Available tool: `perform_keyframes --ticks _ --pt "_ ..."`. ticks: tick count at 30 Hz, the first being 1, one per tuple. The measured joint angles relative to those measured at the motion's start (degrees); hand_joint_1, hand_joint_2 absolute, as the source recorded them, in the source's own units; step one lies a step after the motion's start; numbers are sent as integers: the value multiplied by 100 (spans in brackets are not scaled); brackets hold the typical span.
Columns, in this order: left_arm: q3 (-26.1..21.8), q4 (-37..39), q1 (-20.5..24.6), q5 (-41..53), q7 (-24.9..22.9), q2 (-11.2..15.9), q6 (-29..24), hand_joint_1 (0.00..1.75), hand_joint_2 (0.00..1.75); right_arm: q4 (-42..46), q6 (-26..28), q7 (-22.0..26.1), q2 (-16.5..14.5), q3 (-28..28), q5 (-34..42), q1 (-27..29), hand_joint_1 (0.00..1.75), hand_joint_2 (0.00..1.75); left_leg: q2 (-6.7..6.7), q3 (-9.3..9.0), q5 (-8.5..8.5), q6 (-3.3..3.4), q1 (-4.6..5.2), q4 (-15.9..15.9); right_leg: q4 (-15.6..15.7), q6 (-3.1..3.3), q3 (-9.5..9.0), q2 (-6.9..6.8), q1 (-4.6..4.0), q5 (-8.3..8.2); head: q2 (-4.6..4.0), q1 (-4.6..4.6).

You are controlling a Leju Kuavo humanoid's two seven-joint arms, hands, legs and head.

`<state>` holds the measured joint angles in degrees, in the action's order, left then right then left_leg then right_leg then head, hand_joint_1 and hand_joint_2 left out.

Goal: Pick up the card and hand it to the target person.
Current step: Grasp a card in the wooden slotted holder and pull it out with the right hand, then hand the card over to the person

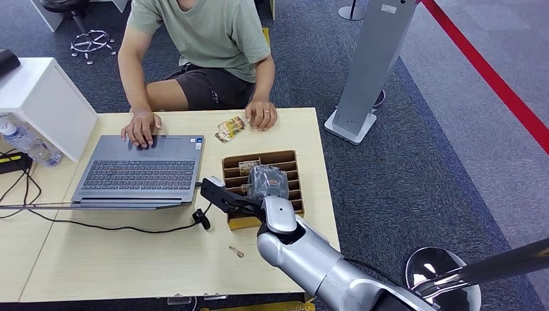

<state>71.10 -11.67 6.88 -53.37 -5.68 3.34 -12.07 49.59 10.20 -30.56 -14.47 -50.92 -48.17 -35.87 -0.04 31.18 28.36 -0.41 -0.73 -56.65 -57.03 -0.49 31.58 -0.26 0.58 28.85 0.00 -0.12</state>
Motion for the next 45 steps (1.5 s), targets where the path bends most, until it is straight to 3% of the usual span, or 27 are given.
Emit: perform_keyframes --ticks 9,22,36,45 --pt "0 0 0 0 0 -2 -1 0 175 0 -29 -2 1 -1 13 1 147 175 0 -1 0 0 0 0 0 0 -1 0 0 0 0 -1" --pt "0 0 -2 54 11 -2 -139 0 175 141 220 118 59 28 17 50 147 175 0 -2 0 0 0 -1 0 0 -1 0 0 0 0 -1" --pt "-2 0 -29 91 179 -2 -119 0 175 1729 533 927 510 254 388 60 147 175 -4 -1 0 0 0 -3 1 0 0 5 0 -1 0 -3" --pt "1 0 -10 297 255 -2 -44 0 175 1415 786 1434 511 326 363 -637 147 175 -3 0 0 0 0 -3 -1 0 -1 4 0 -1 0 -1"
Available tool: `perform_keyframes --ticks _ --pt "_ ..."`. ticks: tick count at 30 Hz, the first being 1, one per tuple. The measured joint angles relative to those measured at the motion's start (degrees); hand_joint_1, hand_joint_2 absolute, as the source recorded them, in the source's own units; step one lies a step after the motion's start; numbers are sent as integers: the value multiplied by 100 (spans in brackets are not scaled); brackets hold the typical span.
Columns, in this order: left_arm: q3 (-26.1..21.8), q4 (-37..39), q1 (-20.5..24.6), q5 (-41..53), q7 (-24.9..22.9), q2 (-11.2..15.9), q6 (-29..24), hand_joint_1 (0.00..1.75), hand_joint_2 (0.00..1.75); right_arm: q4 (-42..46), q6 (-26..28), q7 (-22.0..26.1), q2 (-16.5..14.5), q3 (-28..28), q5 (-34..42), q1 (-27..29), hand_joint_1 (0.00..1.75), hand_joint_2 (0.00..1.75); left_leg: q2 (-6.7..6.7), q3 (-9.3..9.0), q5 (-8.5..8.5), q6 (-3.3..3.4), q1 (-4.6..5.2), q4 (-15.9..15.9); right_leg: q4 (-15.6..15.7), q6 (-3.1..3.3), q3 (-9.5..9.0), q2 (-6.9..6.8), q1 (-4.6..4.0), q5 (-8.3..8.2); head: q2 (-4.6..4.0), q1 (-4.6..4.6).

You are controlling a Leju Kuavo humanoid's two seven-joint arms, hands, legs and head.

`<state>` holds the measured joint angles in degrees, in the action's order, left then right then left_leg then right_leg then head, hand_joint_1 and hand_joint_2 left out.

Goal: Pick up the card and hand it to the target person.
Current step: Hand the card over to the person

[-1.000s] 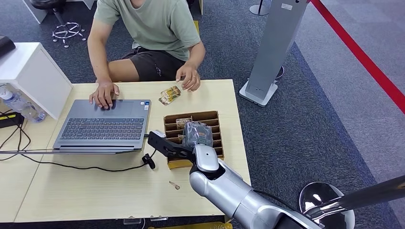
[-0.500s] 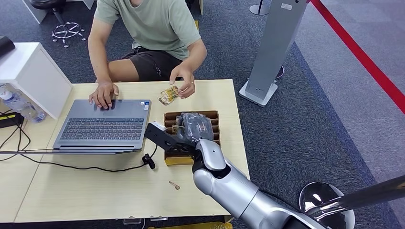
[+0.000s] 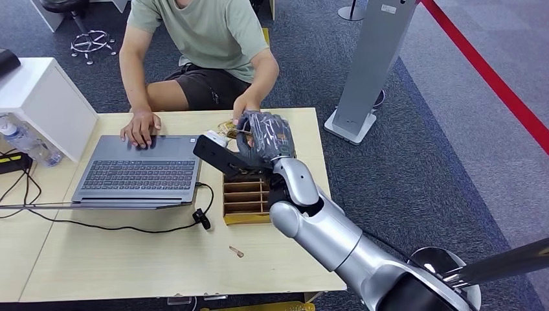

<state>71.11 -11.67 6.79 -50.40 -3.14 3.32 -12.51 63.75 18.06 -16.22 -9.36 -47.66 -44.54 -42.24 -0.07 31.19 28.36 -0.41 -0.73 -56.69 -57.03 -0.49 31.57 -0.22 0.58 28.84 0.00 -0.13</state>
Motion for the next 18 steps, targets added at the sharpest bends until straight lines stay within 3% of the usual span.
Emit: perform_keyframes --ticks 6,15,18 --pt "4 0 59 50 -56 1 31 0 175 -994 582 393 -190 -10 -193 -454 147 175 2 1 0 0 0 0 -1 0 0 -2 0 0 0 0" --pt "9 0 60 55 -56 0 27 0 175 -2003 901 357 -376 -27 -580 -650 147 175 3 3 0 0 0 0 0 0 1 -2 0 0 0 -3" --pt "11 0 58 55 -63 0 27 0 175 -2198 926 332 -397 -29 -624 -660 37 175 3 2 0 0 0 -1 0 0 1 -2 0 0 0 -4"
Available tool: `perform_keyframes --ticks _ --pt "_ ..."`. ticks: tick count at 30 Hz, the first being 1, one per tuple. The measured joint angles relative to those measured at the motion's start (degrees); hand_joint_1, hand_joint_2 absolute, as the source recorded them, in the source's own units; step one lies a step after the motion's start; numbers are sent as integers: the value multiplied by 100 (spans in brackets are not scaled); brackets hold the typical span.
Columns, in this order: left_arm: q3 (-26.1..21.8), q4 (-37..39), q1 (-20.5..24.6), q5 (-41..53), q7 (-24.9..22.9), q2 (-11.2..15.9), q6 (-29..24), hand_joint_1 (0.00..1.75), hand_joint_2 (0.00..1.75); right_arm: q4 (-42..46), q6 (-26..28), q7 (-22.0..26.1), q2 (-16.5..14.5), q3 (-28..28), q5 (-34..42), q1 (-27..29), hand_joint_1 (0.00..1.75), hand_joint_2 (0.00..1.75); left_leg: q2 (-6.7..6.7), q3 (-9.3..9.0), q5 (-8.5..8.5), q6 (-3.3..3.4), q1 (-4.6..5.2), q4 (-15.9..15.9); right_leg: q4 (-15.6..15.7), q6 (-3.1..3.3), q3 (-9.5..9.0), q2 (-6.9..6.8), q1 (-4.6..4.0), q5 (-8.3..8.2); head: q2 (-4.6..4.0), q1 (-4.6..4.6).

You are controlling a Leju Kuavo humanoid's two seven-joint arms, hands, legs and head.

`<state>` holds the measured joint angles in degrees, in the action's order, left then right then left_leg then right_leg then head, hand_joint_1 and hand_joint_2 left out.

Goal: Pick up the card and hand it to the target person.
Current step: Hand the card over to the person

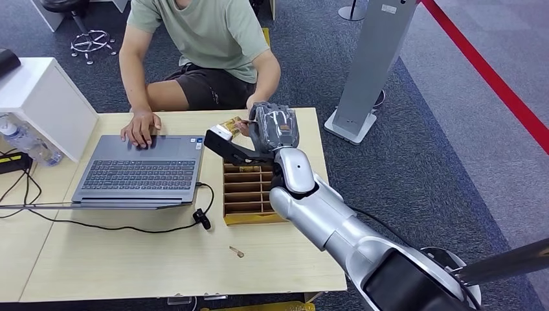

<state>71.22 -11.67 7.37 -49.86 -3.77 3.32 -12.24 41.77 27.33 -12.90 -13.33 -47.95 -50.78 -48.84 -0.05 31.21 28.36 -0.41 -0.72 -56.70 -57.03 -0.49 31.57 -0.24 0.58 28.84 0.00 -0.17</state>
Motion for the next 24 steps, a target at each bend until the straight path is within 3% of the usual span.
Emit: perform_keyframes --ticks 1,12,17,24 --pt "1 0 0 0 -5 0 0 0 175 -58 4 -1 -8 -1 -10 -2 0 175 0 0 0 0 0 0 0 0 0 0 0 0 0 1" --pt "21 0 -8 1 -20 0 79 0 175 -398 169 141 -81 9 201 24 0 175 -1 -1 0 0 0 -1 0 0 2 1 0 0 0 3" --pt "21 0 -41 -97 -19 0 9 0 175 -107 328 442 10 119 898 265 0 175 -1 -2 0 0 0 -2 1 0 1 1 0 0 0 1" --pt "20 0 -80 -188 -37 0 -45 0 175 1085 349 937 401 450 2249 1043 0 175 -1 -2 1 0 0 -3 3 0 2 1 0 0 0 0"
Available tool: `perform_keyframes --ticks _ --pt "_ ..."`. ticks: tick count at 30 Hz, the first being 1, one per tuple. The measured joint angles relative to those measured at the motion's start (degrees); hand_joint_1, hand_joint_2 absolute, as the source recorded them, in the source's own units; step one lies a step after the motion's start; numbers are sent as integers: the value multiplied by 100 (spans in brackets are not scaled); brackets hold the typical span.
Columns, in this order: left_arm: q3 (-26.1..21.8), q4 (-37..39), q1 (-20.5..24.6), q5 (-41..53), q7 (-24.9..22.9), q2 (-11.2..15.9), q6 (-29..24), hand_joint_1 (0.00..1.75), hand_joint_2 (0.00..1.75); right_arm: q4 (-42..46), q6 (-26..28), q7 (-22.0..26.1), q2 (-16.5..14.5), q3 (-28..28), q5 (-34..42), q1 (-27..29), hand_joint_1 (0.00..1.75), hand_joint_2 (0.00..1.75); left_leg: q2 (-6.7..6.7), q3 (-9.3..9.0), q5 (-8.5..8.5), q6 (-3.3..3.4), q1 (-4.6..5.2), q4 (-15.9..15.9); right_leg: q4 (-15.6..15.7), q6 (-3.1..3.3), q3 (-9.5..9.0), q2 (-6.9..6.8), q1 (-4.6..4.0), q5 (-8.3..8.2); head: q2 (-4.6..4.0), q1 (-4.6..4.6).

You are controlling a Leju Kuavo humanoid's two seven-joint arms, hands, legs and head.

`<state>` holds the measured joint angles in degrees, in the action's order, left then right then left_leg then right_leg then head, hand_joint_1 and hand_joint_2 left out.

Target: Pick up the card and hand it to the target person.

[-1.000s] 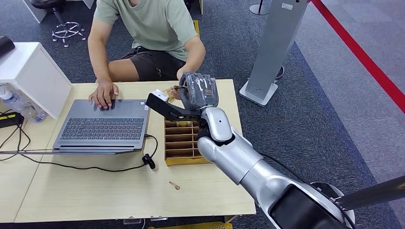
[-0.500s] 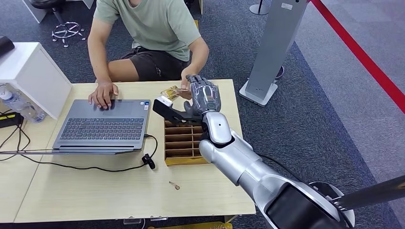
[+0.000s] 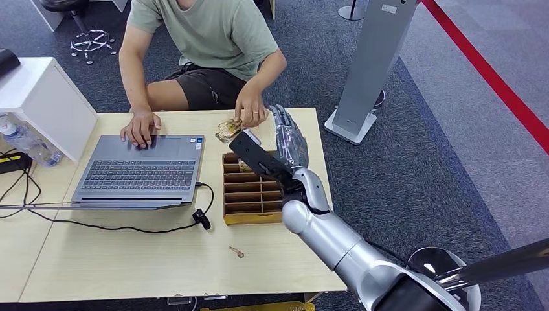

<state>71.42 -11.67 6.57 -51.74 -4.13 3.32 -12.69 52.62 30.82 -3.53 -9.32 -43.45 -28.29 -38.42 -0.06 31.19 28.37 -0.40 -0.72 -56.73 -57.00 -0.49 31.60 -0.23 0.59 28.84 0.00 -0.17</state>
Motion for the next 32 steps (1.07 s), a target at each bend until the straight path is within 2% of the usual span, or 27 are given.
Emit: perform_keyframes --ticks 6,12,18,24,32 --pt "-22 0 -18 -81 -9 0 -1 0 175 1285 -531 655 449 311 1523 998 0 175 0 -2 2 0 0 0 3 0 0 -1 0 1 0 4" --pt "-36 0 -35 -132 -34 4 -2 0 175 2405 -815 713 948 574 1790 2065 0 175 -1 0 5 1 0 0 5 -1 -1 0 0 1 0 1" --pt "-39 0 -34 -142 36 8 -29 0 175 3127 -877 709 1288 751 1817 2903 0 175 -2 1 6 2 0 0 5 -1 -2 0 0 1 0 -2" --pt "-52 0 -29 -142 64 10 -62 0 175 3387 -965 715 1416 783 1883 3203 0 175 -2 0 5 2 0 0 4 -1 -3 0 0 1 0 2" --pt "-72 0 -22 -142 32 23 -64 0 175 3429 -1059 745 1454 789 1886 3259 0 175 -3 1 5 2 0 0 4 -1 -3 1 0 1 0 2"
